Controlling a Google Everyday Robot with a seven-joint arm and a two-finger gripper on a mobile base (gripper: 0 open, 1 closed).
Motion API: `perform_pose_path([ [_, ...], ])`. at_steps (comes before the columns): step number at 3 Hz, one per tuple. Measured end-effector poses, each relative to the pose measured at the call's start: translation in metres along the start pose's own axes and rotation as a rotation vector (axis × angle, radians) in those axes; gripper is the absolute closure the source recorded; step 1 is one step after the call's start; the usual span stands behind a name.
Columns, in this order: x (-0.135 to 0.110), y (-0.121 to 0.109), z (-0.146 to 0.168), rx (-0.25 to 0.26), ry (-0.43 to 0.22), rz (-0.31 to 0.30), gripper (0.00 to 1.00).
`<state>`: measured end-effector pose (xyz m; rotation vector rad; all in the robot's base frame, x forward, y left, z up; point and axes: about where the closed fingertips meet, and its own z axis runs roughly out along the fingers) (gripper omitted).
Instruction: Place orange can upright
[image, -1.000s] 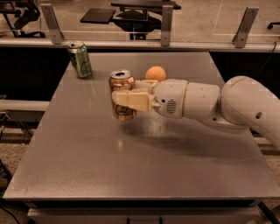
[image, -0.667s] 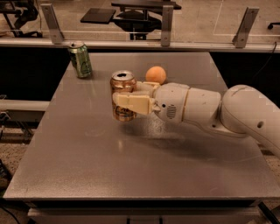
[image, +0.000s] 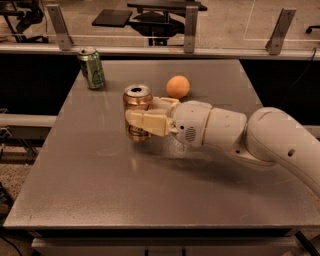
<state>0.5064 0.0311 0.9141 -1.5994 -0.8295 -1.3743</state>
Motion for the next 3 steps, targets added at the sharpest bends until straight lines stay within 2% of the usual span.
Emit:
perform_pose_path([
  [1, -0.0031, -0.0019, 0.0028, -0.036, -0.01, -0.026, 0.82],
  [3, -0.0114, -0.0046, 0.0078, -0.08, -0.003, -0.048, 0.35],
])
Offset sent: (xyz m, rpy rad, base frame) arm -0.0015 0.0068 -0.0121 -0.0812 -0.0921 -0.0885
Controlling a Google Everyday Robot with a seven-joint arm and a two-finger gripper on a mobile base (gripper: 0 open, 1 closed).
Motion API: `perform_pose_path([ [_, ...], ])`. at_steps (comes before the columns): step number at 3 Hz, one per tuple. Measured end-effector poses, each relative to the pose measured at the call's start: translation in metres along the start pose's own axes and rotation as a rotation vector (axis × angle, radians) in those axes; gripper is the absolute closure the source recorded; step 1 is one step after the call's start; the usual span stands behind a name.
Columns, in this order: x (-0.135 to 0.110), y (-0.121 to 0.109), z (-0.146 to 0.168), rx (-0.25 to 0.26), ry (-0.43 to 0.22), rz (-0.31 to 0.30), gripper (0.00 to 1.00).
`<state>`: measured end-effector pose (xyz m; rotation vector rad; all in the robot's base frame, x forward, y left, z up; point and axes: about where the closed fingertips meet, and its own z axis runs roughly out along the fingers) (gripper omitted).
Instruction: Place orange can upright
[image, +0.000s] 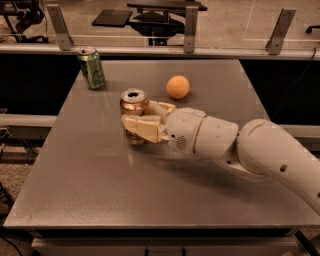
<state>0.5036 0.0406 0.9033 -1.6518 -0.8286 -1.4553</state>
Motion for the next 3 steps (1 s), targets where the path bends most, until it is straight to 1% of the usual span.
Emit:
perform_pose_path([
  [1, -0.0038, -0.0015, 0.0034, -0.013, 0.019, -0.004, 0.12],
  [2, -0.0037, -0.0028, 0.0051, -0.012, 0.022, 0.019, 0.0],
  [3, -0.0037, -0.0028, 0.0051, -0.011, 0.022, 0.019, 0.0],
])
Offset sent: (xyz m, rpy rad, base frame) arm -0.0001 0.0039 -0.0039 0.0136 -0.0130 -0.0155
